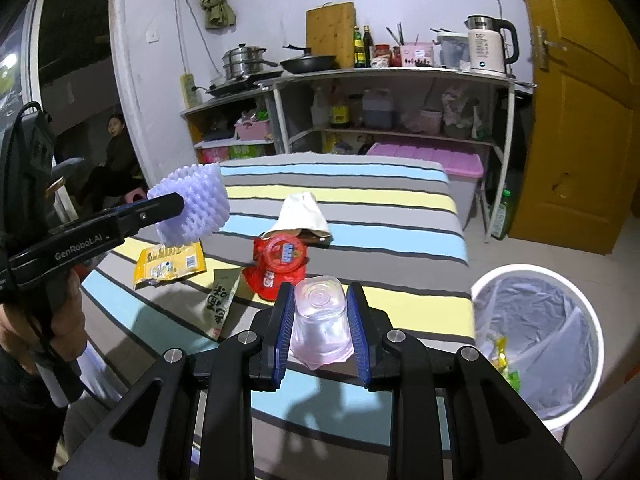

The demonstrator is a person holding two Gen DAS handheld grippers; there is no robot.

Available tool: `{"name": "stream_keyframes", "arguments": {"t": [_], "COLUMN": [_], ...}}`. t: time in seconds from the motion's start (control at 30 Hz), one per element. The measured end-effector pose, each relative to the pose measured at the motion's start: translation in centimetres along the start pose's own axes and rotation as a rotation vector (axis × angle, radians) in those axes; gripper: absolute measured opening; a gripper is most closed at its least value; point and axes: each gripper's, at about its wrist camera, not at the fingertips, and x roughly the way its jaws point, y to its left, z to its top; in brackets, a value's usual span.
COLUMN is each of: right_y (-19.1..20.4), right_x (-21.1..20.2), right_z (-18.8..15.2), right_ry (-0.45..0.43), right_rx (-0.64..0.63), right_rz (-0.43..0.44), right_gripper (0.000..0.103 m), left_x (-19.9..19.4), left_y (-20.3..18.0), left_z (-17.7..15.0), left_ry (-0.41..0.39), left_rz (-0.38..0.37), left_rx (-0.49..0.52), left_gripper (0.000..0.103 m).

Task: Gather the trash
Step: 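Carry the foam net and plastic cup over the bin and release both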

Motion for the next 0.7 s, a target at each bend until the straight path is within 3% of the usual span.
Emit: {"name": "stream_keyframes", "arguments": {"t": [0.7], "right_y": [-6.3], "right_x": [-5.2], "right_z": [-1.7], "right_ry": [-0.052], "right_rx": [0.087], "right_rz": [-0.123], "right_gripper": [0.028], "left_x": [3.2], "left_y": [-11.0], "left_z": [-1.0], "left_ry": [0.06], "left_rz": [-0.172], "left_rx": [0.113], "left_gripper": [0.02]}}
